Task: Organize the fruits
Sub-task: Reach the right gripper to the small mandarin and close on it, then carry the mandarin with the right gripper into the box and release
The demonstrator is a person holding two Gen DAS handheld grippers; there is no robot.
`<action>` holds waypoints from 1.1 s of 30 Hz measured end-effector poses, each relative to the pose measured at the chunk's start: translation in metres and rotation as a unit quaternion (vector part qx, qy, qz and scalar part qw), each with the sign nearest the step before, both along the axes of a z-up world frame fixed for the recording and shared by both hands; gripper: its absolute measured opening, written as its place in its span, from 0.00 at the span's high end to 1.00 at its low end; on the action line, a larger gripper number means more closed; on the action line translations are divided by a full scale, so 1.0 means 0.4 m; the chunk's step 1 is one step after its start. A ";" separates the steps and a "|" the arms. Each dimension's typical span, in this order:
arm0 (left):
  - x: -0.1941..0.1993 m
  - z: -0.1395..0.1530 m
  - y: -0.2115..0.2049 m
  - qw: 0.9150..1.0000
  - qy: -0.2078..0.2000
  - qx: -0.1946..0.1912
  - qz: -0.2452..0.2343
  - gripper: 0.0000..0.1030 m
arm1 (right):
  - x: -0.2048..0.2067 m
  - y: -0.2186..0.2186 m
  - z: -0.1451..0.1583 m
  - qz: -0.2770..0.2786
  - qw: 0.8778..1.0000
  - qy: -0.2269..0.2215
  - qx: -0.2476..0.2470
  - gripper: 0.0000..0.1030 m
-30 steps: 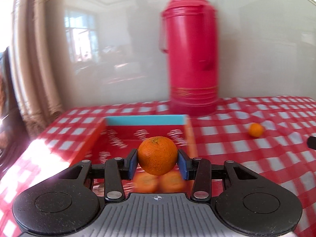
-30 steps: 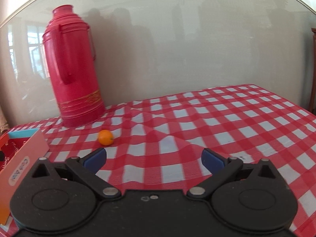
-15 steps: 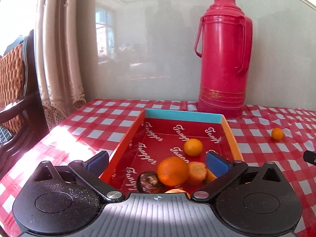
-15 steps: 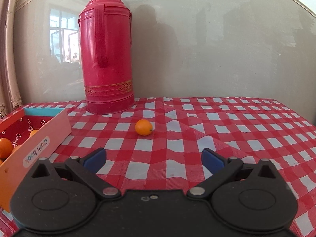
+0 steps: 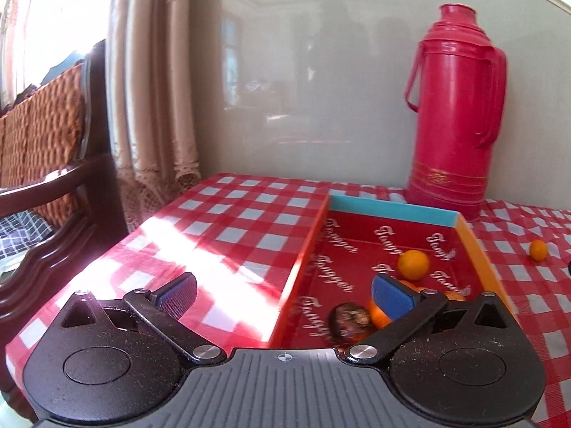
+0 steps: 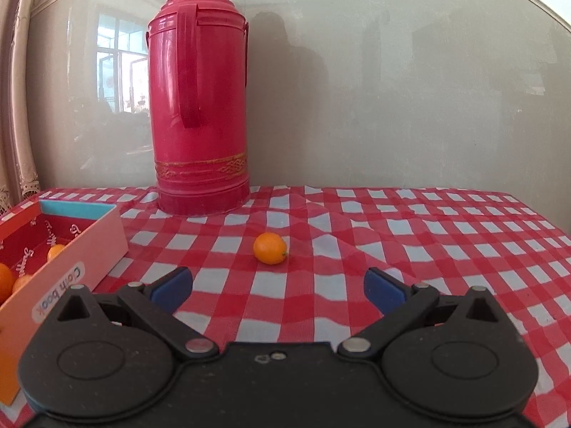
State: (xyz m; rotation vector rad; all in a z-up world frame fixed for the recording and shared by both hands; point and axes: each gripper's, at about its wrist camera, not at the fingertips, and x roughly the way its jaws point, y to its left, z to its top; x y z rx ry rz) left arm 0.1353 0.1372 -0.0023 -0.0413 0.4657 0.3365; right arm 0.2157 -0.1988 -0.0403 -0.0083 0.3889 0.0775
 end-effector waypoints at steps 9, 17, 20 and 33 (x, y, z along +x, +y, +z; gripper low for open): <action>-0.034 -0.018 0.117 0.998 -0.015 -0.034 0.051 0.00 | 0.132 0.047 0.004 0.000 1.000 0.030 0.002 0.40; -0.037 -0.036 0.168 0.997 -0.009 -0.043 0.060 0.00 | 0.220 0.046 -0.022 -0.015 0.997 0.080 0.012 0.62; -0.040 -0.042 0.183 0.997 -0.007 -0.043 0.067 0.00 | 0.240 0.047 -0.036 -0.023 0.995 0.093 0.012 0.65; -0.050 -0.047 0.187 0.996 0.000 -0.047 0.073 0.00 | 0.176 0.082 -0.018 0.010 0.997 0.079 -0.004 0.77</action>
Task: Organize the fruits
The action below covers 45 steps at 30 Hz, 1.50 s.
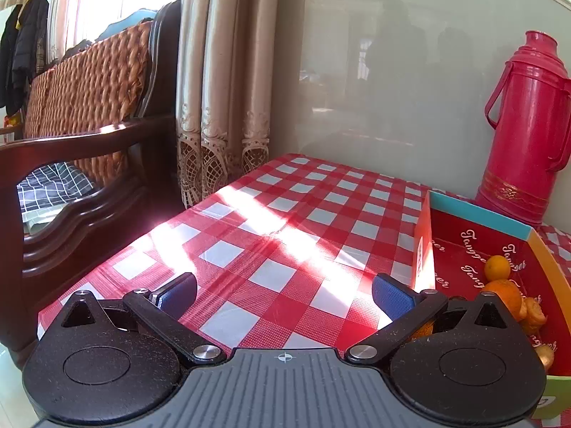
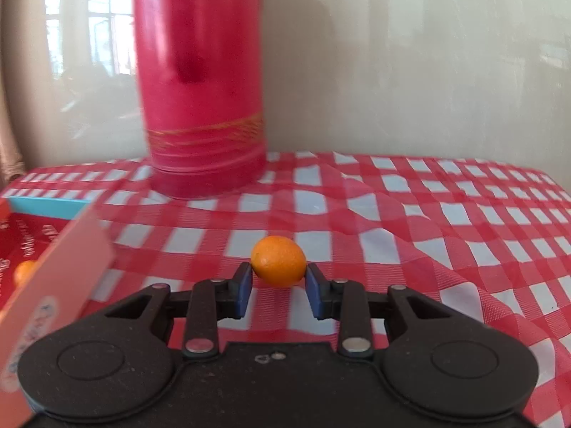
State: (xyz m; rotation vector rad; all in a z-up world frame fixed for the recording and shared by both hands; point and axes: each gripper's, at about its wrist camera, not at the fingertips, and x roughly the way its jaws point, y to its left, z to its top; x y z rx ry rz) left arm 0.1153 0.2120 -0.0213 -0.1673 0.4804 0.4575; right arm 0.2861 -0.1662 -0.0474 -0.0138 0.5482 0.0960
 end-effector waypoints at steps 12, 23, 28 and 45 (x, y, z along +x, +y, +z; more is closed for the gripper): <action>-0.061 0.013 -0.032 1.000 -0.012 0.010 -0.003 0.00 | -0.173 0.141 0.075 0.112 0.991 -0.066 0.008 0.77; -0.082 0.013 -0.024 1.000 -0.009 0.017 -0.001 0.00 | -0.259 0.266 0.090 0.192 0.976 -0.100 0.030 0.06; -0.078 0.031 -0.059 0.999 -0.025 0.019 -0.012 0.00 | -0.302 0.208 0.119 0.165 0.973 -0.157 0.046 0.06; -0.343 0.163 -0.482 0.976 -0.067 0.062 -0.198 0.00 | -0.667 -0.057 0.150 0.097 0.985 -0.141 0.003 0.06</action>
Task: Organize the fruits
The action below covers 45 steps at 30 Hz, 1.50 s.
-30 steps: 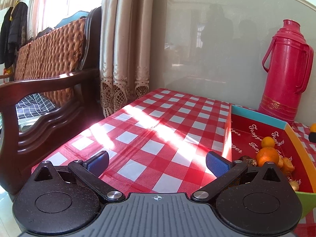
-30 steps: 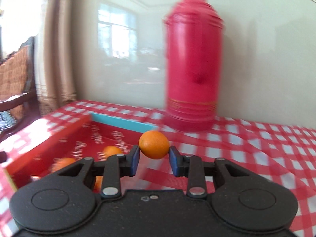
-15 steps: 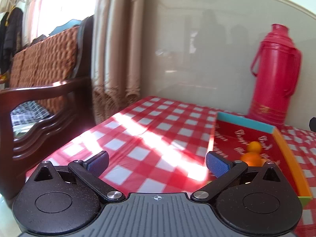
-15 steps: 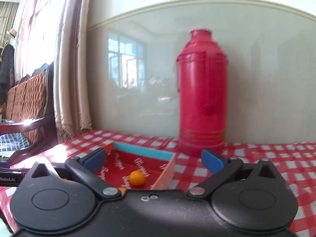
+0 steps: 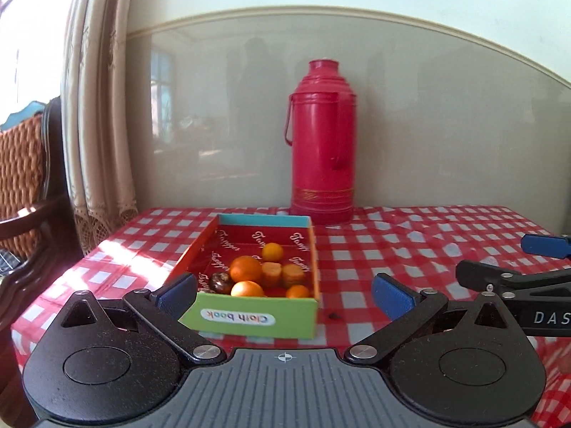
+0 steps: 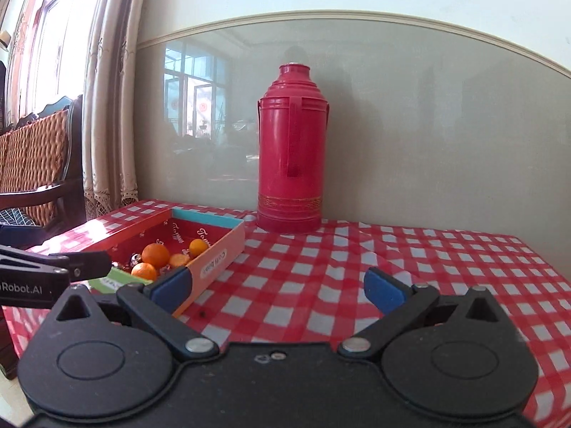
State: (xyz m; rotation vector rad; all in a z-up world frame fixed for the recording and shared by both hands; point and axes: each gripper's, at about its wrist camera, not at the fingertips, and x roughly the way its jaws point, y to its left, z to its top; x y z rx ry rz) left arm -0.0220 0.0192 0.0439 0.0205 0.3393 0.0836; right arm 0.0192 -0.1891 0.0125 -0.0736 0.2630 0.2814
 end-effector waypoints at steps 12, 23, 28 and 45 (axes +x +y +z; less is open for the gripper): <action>-0.082 -0.031 -0.007 0.999 -0.013 0.015 0.048 0.00 | -0.050 -0.037 -0.029 -0.034 0.999 -0.026 0.019 0.06; -0.081 -0.040 -0.007 0.999 -0.016 0.004 0.051 0.00 | -0.055 -0.051 -0.035 -0.044 0.998 -0.024 0.026 0.06; -0.080 -0.042 0.001 0.998 -0.013 0.001 0.055 0.00 | -0.057 -0.047 -0.037 -0.039 0.999 -0.023 0.025 0.06; -0.080 -0.043 0.015 0.998 -0.009 -0.009 0.060 0.00 | -0.054 -0.035 -0.041 -0.035 0.999 -0.023 0.016 0.06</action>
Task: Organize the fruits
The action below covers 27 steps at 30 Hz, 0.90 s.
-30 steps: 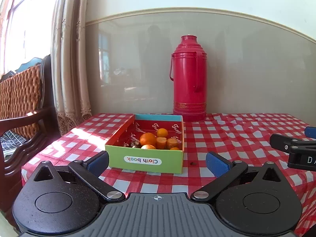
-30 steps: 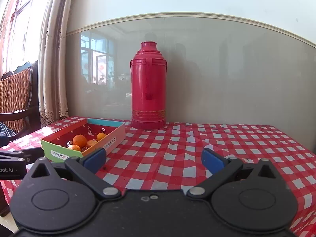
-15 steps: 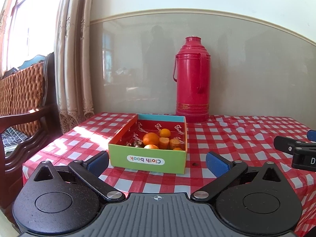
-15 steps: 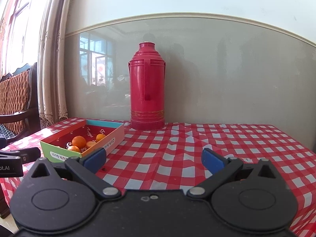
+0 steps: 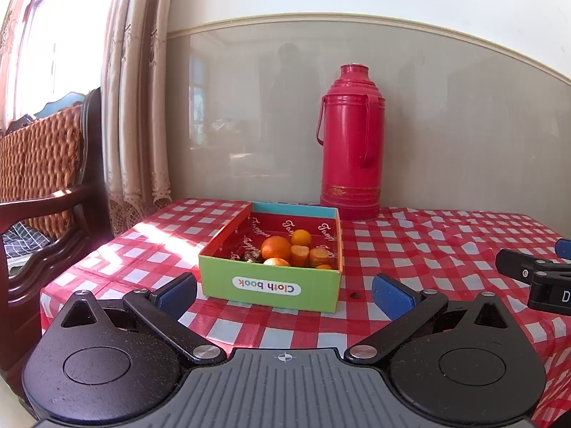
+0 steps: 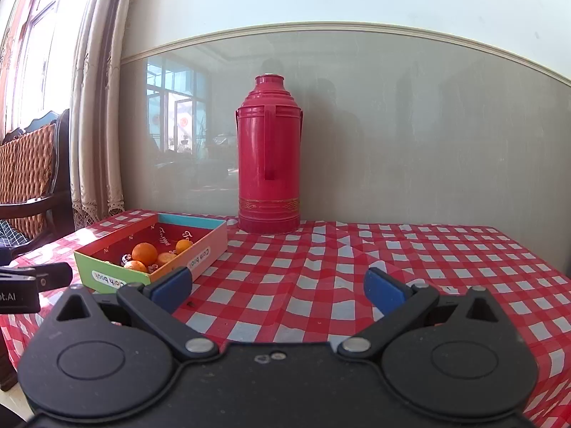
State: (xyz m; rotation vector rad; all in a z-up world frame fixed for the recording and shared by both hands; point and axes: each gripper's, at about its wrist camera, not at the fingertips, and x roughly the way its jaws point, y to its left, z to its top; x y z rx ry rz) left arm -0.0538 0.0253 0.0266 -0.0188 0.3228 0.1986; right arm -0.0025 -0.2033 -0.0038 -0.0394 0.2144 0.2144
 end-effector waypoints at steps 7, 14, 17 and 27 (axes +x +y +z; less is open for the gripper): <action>0.000 -0.001 -0.001 1.000 0.000 0.001 0.000 0.00 | 0.000 -0.002 0.000 0.000 1.000 -0.001 0.002 0.06; 0.002 -0.002 -0.001 1.000 0.002 0.001 -0.001 0.00 | 0.000 -0.002 0.000 0.001 1.000 -0.001 0.002 0.06; 0.001 -0.002 -0.001 1.000 0.003 0.000 -0.002 0.00 | 0.000 -0.002 0.000 0.001 1.000 0.000 0.002 0.06; 0.003 -0.002 -0.001 1.000 0.004 0.000 -0.002 0.00 | 0.001 0.000 0.000 0.001 1.000 0.000 0.000 0.06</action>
